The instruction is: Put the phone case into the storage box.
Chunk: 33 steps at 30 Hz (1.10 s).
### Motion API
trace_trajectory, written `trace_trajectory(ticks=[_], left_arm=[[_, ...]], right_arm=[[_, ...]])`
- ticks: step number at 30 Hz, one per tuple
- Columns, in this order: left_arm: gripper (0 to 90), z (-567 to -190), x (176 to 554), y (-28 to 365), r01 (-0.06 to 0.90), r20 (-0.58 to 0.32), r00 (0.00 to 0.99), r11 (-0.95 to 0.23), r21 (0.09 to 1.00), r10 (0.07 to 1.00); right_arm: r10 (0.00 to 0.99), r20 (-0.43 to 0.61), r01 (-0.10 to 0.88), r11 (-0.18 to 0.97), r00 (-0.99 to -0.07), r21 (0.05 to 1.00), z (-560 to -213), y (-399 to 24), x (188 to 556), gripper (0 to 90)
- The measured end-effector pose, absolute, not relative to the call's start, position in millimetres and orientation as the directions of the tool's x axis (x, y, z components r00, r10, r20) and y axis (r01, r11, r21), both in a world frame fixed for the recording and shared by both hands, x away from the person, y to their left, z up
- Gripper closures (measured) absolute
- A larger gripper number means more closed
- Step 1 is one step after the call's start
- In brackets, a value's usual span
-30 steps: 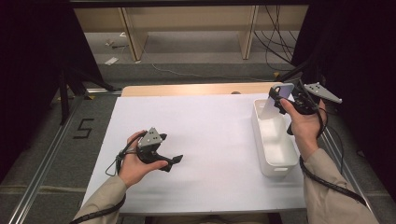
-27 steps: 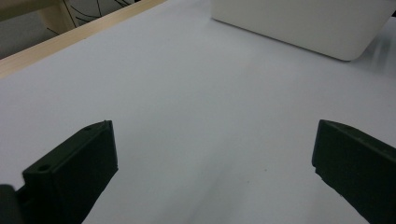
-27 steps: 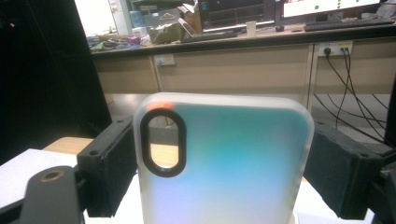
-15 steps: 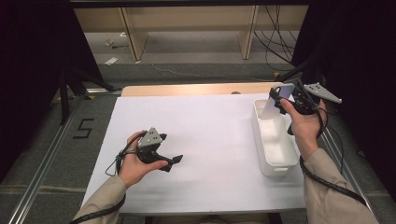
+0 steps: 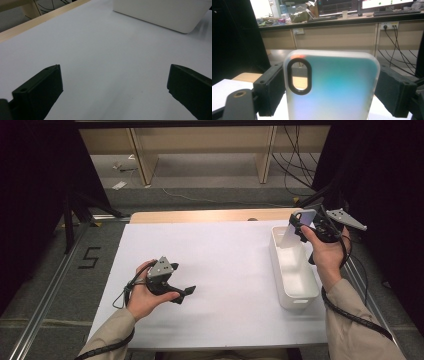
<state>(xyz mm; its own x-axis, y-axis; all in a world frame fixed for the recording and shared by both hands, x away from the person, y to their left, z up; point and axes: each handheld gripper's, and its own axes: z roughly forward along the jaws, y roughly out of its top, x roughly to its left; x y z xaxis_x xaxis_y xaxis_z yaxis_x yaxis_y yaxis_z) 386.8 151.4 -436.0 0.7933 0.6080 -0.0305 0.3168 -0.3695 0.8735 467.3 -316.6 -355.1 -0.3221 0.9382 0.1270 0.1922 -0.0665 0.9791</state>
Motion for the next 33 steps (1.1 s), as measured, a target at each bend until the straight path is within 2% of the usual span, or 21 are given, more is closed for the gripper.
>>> trace_trajectory(ticks=[33], left_arm=[[0.0,-435.9,386.5,151.3,0.315,-0.031,0.794,-0.368,0.875,0.607]], right_arm=[[0.94,0.113,0.202,-0.049,-0.322,0.978,-358.1,-316.7,473.5,17.9]])
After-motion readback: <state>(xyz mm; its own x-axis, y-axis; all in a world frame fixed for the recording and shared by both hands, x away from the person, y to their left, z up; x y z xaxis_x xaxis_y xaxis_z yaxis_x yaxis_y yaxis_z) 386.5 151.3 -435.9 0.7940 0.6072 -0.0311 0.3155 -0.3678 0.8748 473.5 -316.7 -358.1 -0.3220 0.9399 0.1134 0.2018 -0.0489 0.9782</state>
